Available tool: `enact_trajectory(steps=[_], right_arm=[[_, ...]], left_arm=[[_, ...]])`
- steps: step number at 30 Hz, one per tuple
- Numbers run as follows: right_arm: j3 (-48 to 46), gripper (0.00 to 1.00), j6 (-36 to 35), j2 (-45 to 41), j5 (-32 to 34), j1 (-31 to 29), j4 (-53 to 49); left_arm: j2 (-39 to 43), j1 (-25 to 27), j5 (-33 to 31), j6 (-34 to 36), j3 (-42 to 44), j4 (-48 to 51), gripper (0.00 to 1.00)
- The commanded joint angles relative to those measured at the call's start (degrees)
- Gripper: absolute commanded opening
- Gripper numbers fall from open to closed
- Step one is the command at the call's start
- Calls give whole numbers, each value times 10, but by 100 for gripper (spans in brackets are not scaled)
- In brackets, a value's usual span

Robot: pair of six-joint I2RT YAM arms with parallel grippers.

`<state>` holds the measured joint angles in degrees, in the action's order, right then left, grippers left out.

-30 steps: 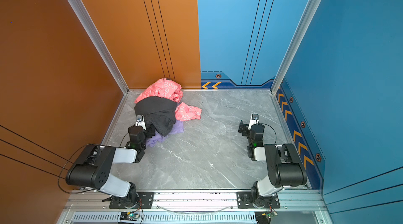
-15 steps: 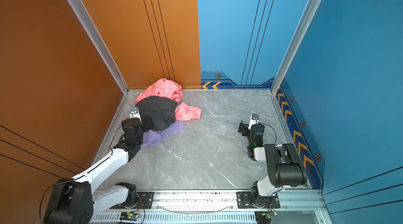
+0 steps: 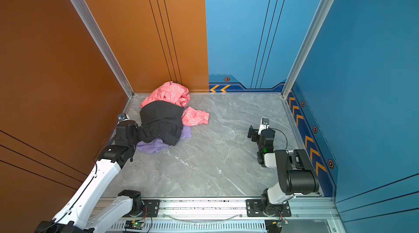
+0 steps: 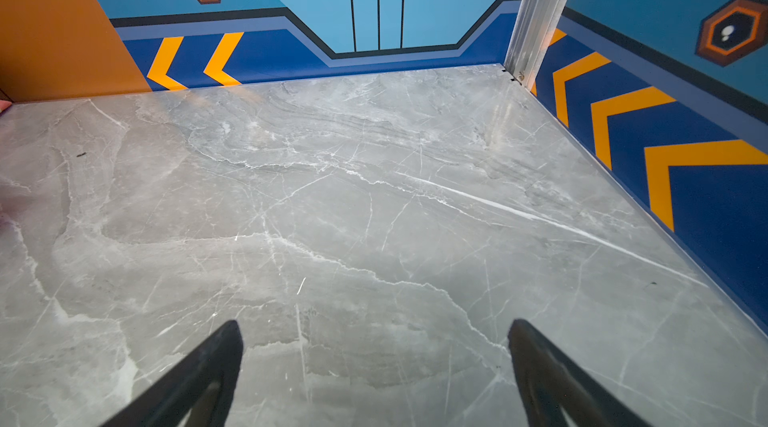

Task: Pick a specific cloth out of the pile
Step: 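Reach the left gripper down to the lavender t-shirt under the jeans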

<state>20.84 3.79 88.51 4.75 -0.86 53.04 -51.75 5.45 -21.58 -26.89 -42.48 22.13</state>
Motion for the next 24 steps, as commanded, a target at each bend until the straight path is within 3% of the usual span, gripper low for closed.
enact_trajectory(steps=[1, 10, 14, 17, 24], right_arm=[[6, 100, -3, 1, 10, -4, -9], [5, 100, -3, 1, 10, -4, -9], [5, 100, -3, 1, 10, -4, -9], [5, 100, -3, 1, 10, -4, -10], [5, 100, -3, 1, 10, -4, -10]], left_arm=[[9, -16, 53, -87, 28, 54, 98], [-71, -70, 179, -156, 48, 15, 100], [-120, -88, 243, -202, 64, -40, 94], [-154, -93, 273, -229, 70, -77, 82], [-231, -94, 313, -236, 54, -99, 77]])
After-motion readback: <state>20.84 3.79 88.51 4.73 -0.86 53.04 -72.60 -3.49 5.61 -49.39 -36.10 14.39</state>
